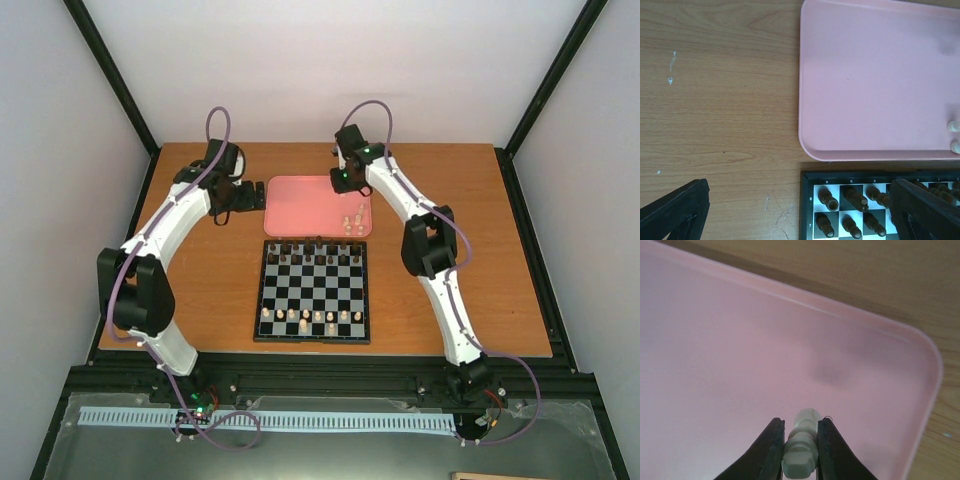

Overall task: Set up the chess pieces on the board
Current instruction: Place the chess piece on the chessboard.

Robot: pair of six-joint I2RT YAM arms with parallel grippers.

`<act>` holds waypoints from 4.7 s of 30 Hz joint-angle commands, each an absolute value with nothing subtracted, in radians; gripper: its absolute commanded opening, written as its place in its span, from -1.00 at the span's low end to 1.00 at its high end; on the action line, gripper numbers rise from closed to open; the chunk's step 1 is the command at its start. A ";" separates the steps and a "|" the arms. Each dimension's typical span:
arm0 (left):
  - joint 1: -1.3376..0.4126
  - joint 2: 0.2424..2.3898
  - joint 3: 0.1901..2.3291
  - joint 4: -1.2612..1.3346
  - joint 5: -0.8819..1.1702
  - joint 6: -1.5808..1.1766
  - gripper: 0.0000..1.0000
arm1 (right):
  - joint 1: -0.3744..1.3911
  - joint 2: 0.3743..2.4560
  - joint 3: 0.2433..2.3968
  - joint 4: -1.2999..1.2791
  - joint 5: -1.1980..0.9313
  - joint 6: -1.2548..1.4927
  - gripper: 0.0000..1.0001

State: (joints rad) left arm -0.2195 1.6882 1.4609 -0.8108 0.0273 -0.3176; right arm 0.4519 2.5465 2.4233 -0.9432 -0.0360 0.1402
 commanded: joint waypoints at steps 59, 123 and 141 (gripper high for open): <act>-0.219 1.562 1.270 -0.746 -0.026 -0.310 0.99 | 1.194 1.613 1.101 -0.636 0.050 0.327 -0.70; -0.219 1.579 1.278 -0.751 -0.018 -0.304 1.00 | 1.208 1.539 1.120 -0.704 0.166 0.311 -0.07; -0.219 1.590 1.314 -0.755 0.012 -0.315 1.00 | 0.696 1.863 1.631 -0.831 0.228 0.210 -0.17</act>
